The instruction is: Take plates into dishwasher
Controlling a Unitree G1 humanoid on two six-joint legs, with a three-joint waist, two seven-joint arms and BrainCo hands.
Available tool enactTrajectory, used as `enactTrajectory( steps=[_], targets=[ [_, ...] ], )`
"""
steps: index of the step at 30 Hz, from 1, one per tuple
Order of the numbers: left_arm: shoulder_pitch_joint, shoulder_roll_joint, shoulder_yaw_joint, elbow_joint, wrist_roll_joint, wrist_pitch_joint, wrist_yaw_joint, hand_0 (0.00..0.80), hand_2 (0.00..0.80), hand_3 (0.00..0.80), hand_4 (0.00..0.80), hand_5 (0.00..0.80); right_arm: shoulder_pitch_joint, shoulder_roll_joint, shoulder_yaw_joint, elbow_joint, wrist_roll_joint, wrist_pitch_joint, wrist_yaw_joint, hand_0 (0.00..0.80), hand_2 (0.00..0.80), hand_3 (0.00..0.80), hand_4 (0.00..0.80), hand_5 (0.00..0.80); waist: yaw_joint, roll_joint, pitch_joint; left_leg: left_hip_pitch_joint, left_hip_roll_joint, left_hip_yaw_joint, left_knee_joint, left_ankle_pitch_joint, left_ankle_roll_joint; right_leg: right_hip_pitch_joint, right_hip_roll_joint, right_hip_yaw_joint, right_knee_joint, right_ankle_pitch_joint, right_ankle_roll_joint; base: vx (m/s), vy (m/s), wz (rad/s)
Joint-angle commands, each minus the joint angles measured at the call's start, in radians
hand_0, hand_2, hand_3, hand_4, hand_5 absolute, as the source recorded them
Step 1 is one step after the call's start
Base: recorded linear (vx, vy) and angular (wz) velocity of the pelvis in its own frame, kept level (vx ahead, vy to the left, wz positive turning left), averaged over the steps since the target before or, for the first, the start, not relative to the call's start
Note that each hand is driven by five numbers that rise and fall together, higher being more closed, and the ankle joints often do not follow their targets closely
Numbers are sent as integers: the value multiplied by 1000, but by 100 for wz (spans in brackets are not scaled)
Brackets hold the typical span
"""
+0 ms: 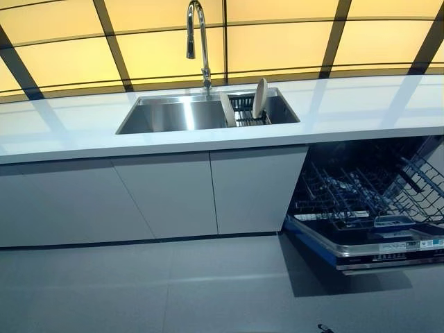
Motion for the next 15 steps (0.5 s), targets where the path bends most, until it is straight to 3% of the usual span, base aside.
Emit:
enactTrajectory(
  steps=[1, 15],
  targets=[
    [-72, 8, -8, 39, 24, 51, -11, 0, 0, 0, 0, 0, -102, 35, 17, 40, 1, 10, 6, 0, 0, 0, 0, 0, -1, -56, 50, 24, -73, 25, 4, -54, 69, 58, -34, 26, 31, -71, 58, 0, 0, 0],
    [-66, 8, -3, 56, 58, 47, -29, 0, 0, 0, 0, 0, -104, 44, 12, 46, -2, 17, -11, 0, 0, 0, 0, 0, 7, -54, 51, 18, -75, 13, 4, -47, 72, 57, -31, 19, 37, -73, 56, 2, -6, 2]
  ],
)
